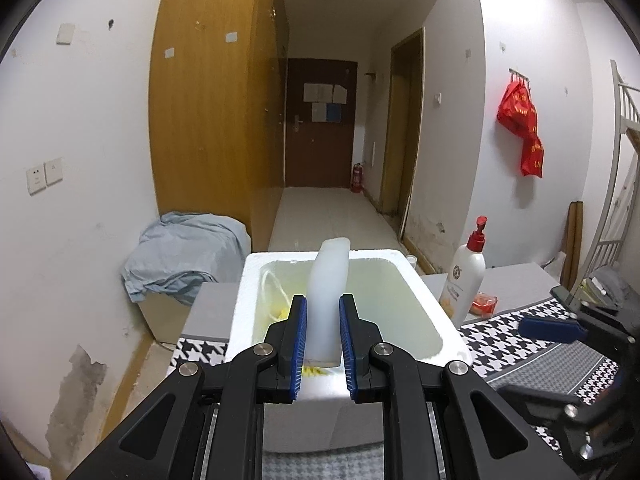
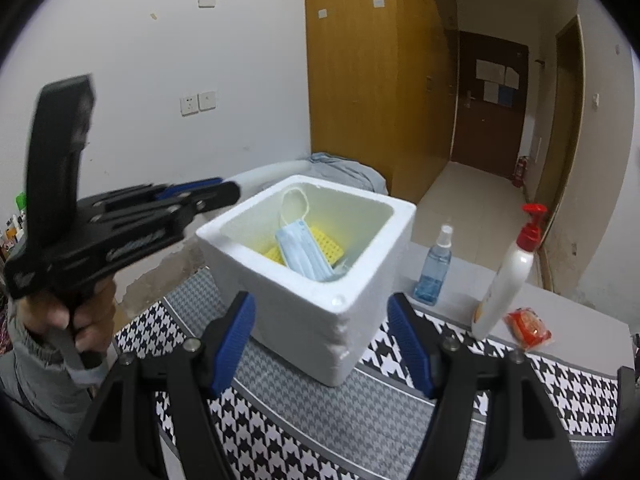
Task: Organize soft objects
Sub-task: 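Lower the white foam stick into the foam box and open the left tool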
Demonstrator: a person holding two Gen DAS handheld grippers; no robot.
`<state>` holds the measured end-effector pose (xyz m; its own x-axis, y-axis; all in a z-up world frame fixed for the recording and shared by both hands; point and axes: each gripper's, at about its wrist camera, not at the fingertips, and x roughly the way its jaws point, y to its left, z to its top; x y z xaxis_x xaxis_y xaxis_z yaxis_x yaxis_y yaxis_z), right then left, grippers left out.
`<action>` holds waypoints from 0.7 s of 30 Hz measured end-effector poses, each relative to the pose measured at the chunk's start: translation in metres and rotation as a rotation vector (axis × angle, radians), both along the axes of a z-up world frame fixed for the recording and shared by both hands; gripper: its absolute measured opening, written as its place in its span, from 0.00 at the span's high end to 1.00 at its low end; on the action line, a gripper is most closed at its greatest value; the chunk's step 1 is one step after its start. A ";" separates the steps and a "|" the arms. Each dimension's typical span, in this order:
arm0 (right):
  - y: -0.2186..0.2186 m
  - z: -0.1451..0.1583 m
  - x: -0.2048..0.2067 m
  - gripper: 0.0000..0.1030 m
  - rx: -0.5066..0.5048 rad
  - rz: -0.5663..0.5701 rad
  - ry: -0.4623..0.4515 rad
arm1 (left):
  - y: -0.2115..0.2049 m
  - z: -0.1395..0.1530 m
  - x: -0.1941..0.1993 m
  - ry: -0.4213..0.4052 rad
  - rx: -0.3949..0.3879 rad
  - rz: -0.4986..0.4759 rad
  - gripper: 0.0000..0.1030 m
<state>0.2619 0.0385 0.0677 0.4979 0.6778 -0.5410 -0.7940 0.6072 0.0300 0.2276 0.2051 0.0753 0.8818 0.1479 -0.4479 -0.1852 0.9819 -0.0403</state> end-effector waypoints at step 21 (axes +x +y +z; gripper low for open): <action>-0.035 -0.011 0.012 0.29 0.018 -0.075 0.017 | -0.002 -0.023 0.063 0.111 -0.010 -0.014 0.81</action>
